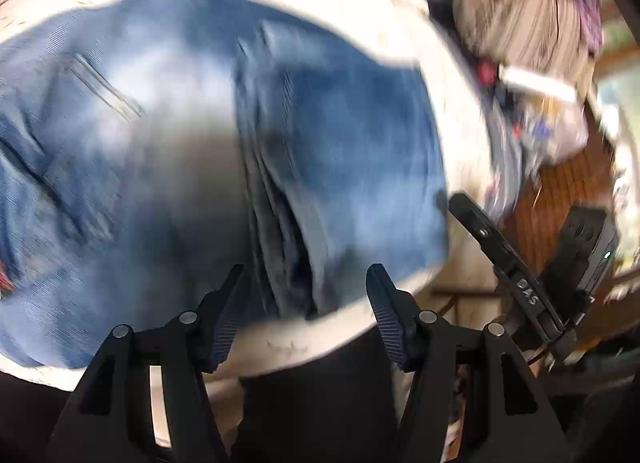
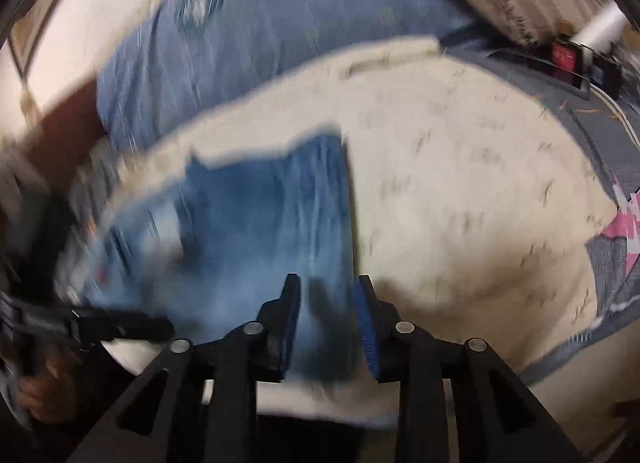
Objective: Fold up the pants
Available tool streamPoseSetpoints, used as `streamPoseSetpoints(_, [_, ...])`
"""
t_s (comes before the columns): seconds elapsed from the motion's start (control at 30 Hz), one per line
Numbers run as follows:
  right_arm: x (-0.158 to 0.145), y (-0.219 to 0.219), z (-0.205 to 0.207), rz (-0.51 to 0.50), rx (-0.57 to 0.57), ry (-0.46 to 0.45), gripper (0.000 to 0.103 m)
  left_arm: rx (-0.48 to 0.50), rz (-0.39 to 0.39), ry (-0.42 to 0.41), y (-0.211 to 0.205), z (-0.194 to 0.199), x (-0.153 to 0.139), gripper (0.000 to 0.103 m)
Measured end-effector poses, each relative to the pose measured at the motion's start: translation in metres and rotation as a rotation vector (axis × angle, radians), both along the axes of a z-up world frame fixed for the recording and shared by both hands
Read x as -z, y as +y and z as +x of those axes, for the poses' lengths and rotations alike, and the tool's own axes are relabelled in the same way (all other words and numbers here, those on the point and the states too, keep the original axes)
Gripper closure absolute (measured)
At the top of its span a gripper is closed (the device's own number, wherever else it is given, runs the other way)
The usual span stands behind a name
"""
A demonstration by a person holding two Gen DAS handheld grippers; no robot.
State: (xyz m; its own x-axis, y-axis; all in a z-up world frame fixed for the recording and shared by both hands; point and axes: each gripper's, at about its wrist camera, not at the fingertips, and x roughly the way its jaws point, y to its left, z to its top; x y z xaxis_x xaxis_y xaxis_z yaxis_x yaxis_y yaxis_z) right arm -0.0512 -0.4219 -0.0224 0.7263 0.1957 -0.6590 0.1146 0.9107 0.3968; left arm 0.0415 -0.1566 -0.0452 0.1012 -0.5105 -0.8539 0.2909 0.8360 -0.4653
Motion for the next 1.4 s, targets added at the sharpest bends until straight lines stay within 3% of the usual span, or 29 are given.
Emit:
streamPoseSetpoints(0.07, [-0.002, -0.008, 0.017, 0.039, 0.022, -0.005, 0.06, -0.063, -0.004, -0.014, 0.005, 0.017, -0.005, 0.043])
streamPoseSetpoints(0.17, [0.004, -0.009, 0.054, 0.058, 0.009, 0.028, 0.06, -0.106, 0.028, 0.012, -0.001, 0.041, -0.002, 0.043])
streamPoseSetpoints(0.27, [0.006, -0.007, 0.084, 0.09, 0.009, 0.035, 0.06, -0.124, 0.01, 0.029, -0.015, 0.061, -0.006, 0.043])
streamPoseSetpoints(0.3, [0.005, -0.004, 0.089, 0.093, -0.008, 0.011, 0.06, -0.128, 0.02, 0.0, -0.022, 0.064, -0.011, 0.043])
streamPoseSetpoints(0.4, [0.015, 0.013, 0.103, -0.104, -0.027, 0.029, 0.065, -0.139, 0.141, -0.094, -0.04, 0.076, -0.006, 0.043])
streamPoseSetpoints(0.43, [0.02, 0.013, 0.105, -0.111, -0.032, 0.034, 0.065, -0.131, 0.166, -0.077, -0.043, 0.082, 0.003, 0.043])
streamPoseSetpoints(0.5, [0.022, 0.012, 0.101, -0.103, -0.028, -0.004, 0.066, -0.139, 0.155, -0.119, -0.045, 0.08, 0.002, 0.038])
streamPoseSetpoints(0.7, [0.021, 0.007, 0.099, -0.058, -0.022, 0.004, 0.064, -0.057, 0.24, -0.217, -0.062, 0.065, 0.002, 0.033])
streamPoseSetpoints(0.77, [0.019, 0.003, 0.1, -0.002, -0.029, 0.001, 0.07, -0.051, 0.226, -0.205, -0.063, 0.064, 0.0, 0.033])
streamPoseSetpoints(0.83, [0.011, 0.003, 0.095, -0.012, -0.044, -0.024, 0.08, -0.059, 0.194, -0.176, -0.06, 0.064, -0.008, 0.048])
streamPoseSetpoints(0.9, [0.006, 0.007, 0.092, -0.065, -0.054, -0.033, 0.081, -0.064, 0.152, -0.184, -0.056, 0.063, -0.014, 0.049])
streamPoseSetpoints(0.97, [0.016, 0.005, 0.099, -0.085, -0.045, 0.031, 0.079, -0.067, 0.185, -0.152, -0.058, 0.071, -0.006, 0.053])
streamPoseSetpoints(1.03, [0.015, -0.003, 0.094, -0.016, -0.025, 0.035, 0.076, -0.095, 0.163, -0.109, -0.051, 0.076, -0.002, 0.058])
streamPoseSetpoints(1.17, [-0.001, -0.008, 0.058, 0.062, -0.019, -0.03, 0.064, -0.104, 0.056, -0.022, -0.028, 0.066, -0.01, 0.057])
streamPoseSetpoints(1.23, [0.002, -0.008, 0.042, 0.062, -0.015, -0.038, 0.057, -0.088, 0.011, 0.018, -0.016, 0.051, -0.007, 0.044])
streamPoseSetpoints(1.27, [0.01, -0.007, 0.039, 0.043, -0.021, -0.013, 0.057, -0.085, 0.004, 0.045, -0.016, 0.046, 0.0, 0.043])
streamPoseSetpoints(1.33, [0.029, -0.004, 0.039, -0.003, -0.02, 0.056, 0.059, -0.068, 0.038, 0.032, -0.022, 0.041, 0.009, 0.044])
streamPoseSetpoints(1.4, [0.022, -0.004, 0.034, -0.006, -0.011, 0.051, 0.06, -0.032, 0.103, -0.011, -0.036, 0.032, -0.001, 0.044])
